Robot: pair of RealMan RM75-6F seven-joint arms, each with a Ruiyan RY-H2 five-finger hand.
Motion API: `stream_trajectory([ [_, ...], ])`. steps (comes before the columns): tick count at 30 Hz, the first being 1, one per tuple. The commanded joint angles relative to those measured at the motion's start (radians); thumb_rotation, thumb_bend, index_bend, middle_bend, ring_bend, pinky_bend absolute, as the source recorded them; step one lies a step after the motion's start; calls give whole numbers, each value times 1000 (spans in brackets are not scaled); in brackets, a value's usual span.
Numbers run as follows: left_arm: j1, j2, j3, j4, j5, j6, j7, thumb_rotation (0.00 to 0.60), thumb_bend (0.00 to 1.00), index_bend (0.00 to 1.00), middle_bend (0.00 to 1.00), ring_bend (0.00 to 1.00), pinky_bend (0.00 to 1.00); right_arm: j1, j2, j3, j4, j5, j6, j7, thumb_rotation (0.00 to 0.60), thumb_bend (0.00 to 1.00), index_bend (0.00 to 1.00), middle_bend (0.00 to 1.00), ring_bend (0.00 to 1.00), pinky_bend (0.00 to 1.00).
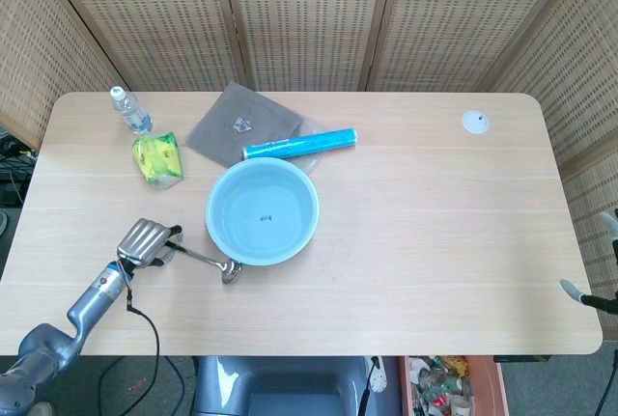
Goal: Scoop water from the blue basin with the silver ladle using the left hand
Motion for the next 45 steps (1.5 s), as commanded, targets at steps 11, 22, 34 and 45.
stream_trajectory([
  [11, 14, -15, -2, 31, 0, 44, -32, 600, 378, 726, 995, 1000, 1000, 2, 8, -4, 0, -14, -1, 20, 600, 0, 0, 0, 0, 0],
  [22, 29, 89, 25, -60, 40, 159, -31, 600, 379, 791, 995, 1000, 1000, 3, 10, -7, -7, -20, 0, 21, 600, 0, 0, 0, 0, 0],
  [34, 42, 229, 33, -285, 78, 282, 137, 600, 383, 841, 995, 1000, 1000, 5, 14, -10, -11, -21, -2, 25, 600, 0, 0, 0, 0, 0],
  [45, -10, 392, -11, -654, 65, 233, 307, 600, 414, 854, 994, 1000, 1000, 7, 17, -8, -9, -14, -4, 31, 600, 0, 0, 0, 0, 0],
])
